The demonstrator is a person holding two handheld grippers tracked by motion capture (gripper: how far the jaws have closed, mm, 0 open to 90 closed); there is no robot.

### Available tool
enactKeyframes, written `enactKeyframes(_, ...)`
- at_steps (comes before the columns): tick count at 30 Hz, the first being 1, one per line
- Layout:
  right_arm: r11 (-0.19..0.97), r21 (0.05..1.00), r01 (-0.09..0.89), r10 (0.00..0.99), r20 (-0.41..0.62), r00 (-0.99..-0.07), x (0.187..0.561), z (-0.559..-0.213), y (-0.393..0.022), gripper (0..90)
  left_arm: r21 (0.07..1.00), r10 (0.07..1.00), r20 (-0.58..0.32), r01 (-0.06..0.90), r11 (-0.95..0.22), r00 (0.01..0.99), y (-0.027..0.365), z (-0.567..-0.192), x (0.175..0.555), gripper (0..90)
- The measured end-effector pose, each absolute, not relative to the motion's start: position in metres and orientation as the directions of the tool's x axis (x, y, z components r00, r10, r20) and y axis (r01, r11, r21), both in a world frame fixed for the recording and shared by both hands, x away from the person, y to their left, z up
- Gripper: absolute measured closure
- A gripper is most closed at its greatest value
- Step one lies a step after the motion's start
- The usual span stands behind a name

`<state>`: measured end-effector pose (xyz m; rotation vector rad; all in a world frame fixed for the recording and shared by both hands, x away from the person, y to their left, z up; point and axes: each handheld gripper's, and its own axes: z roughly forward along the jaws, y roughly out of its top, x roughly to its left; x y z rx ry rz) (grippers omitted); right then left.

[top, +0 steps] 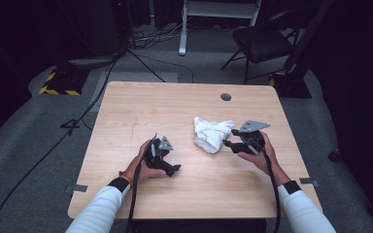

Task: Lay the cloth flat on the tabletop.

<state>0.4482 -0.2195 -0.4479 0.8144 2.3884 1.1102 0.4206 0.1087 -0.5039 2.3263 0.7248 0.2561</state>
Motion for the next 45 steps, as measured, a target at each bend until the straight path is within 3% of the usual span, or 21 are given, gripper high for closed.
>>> enactKeyframes(2, 0.526, 0.779, 0.341, 0.637, -0.095, -0.765, 0.451, -0.451, -0.210, 41.3, 0.669, 0.558, -0.017, 0.424, -0.611, 0.830, 0.102, -0.504, 0.424, 1.5)
enactKeyframes(8, 0.544, 0.773, 0.327, 0.611, -0.097, -0.786, 0.455, -0.457, -0.187, 41.2, 0.688, 0.549, -0.016, 0.408, -0.600, 0.836, 0.084, -0.502, 0.434, 16.2)
enactKeyframes(18, 0.577, 0.754, 0.316, 0.593, -0.120, -0.796, 0.452, -0.460, -0.175, 42.3, 0.730, 0.553, -0.051, 0.409, -0.548, 0.831, 0.050, -0.494, 0.464, 26.0)
enactKeyframes(20, 0.594, 0.737, 0.321, 0.593, -0.132, -0.795, 0.453, -0.466, -0.174, 46.9, 0.736, 0.555, -0.061, 0.413, -0.536, 0.830, 0.046, -0.495, 0.471, 29.6)
enactKeyframes(21, 0.600, 0.732, 0.322, 0.599, -0.144, -0.788, 0.454, -0.468, -0.176, 54.1, 0.739, 0.556, -0.061, 0.411, -0.533, 0.829, 0.043, -0.496, 0.474, 33.4)
enactKeyframes(23, 0.591, 0.739, 0.324, 0.602, -0.138, -0.786, 0.454, -0.468, -0.178, 58.3, 0.740, 0.550, -0.088, 0.424, -0.522, 0.830, 0.039, -0.497, 0.480, 33.4)
enactKeyframes(24, 0.584, 0.744, 0.323, 0.607, -0.137, -0.782, 0.454, -0.467, -0.182, 69.2, 0.747, 0.544, -0.099, 0.424, -0.512, 0.833, 0.038, -0.498, 0.483, 40.8)
enactKeyframes(26, 0.585, 0.745, 0.322, 0.607, -0.138, -0.783, 0.454, -0.467, -0.184, 73.5, 0.743, 0.530, -0.115, 0.427, -0.515, 0.840, 0.034, -0.500, 0.487, 44.5)
enactKeyframes(27, 0.588, 0.745, 0.314, 0.607, -0.150, -0.780, 0.453, -0.466, -0.188, 78.8, 0.739, 0.527, -0.109, 0.423, -0.525, 0.843, 0.032, -0.500, 0.488, 55.9)
enactKeyframes(32, 0.563, 0.765, 0.312, 0.629, -0.152, -0.762, 0.451, -0.461, -0.196, 81.2, 0.739, 0.505, -0.072, 0.386, -0.553, 0.860, 0.035, -0.493, 0.485, 72.8)
enactKeyframes(37, 0.514, 0.798, 0.314, 0.671, -0.146, -0.727, 0.446, -0.448, -0.213, 81.8, 0.746, 0.483, -0.035, 0.344, -0.570, 0.875, 0.040, -0.479, 0.475, 78.0)
enactKeyframes(45, 0.491, 0.795, 0.355, 0.686, -0.103, -0.720, 0.433, -0.445, -0.230, 81.3, 0.736, 0.446, 0.018, 0.291, -0.612, 0.895, 0.047, -0.465, 0.452, 78.7)
